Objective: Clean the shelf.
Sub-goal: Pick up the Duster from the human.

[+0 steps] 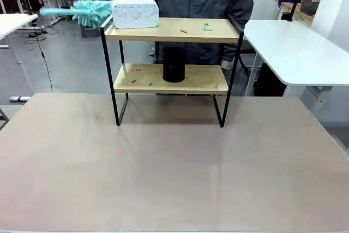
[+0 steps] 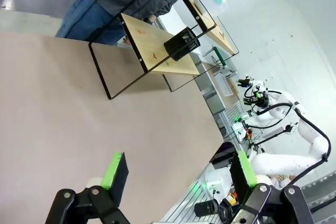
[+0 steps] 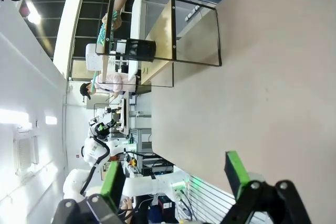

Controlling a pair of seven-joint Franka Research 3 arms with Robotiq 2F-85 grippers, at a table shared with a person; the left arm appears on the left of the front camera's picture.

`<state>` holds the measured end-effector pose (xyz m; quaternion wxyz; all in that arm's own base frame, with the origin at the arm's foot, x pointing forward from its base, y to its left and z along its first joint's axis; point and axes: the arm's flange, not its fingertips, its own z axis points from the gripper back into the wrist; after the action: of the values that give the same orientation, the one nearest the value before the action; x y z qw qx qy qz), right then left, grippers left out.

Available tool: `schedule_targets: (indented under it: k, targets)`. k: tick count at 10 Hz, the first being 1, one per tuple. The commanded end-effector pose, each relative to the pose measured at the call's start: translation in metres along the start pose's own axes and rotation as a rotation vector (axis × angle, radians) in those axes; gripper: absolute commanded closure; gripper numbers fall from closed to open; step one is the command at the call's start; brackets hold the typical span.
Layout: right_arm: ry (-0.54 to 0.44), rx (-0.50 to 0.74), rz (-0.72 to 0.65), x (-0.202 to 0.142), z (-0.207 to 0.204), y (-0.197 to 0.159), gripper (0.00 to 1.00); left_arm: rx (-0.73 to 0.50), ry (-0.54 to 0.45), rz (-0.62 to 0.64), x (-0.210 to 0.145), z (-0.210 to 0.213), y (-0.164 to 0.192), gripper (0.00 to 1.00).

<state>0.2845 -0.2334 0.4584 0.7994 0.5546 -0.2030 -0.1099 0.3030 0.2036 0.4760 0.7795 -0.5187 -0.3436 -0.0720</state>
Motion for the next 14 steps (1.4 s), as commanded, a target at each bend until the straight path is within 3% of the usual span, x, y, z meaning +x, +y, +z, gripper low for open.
schedule_targets:
  k: [1, 3, 4, 6, 8, 11, 14]
  targets:
    - [-0.006, 0.017, 0.032, 0.0, -0.001, -0.001, 0.0, -0.001, -0.002, -0.001, 0.0, 0.001, -0.001, 0.0]
    - [-0.006, 0.017, 0.032, 0.0, -0.001, -0.001, 0.0, -0.225, -0.044, 0.097, 0.035, 0.008, -0.009, 0.0]
    - [-0.006, 0.017, 0.032, 0.0, -0.001, -0.001, 0.0, -0.271, -0.016, 0.149, 0.068, -0.002, -0.019, 0.0]
    - [-0.006, 0.017, 0.032, 0.0, -0.001, -0.001, 0.0, -0.325, 0.042, 0.215, 0.129, -0.038, -0.028, 0.0]
    - [-0.006, 0.017, 0.032, 0.0, -0.001, -0.001, 0.0, -0.261, 0.168, 0.222, 0.167, -0.102, -0.017, 0.0]
    - [-0.006, 0.017, 0.032, 0.0, -0.001, -0.001, 0.0, -0.145, 0.281, 0.276, 0.176, -0.169, 0.014, 0.0]
    - [-0.006, 0.017, 0.032, 0.0, -0.001, -0.001, 0.0, -0.172, 0.355, 0.38, 0.162, -0.218, 0.029, 0.0]
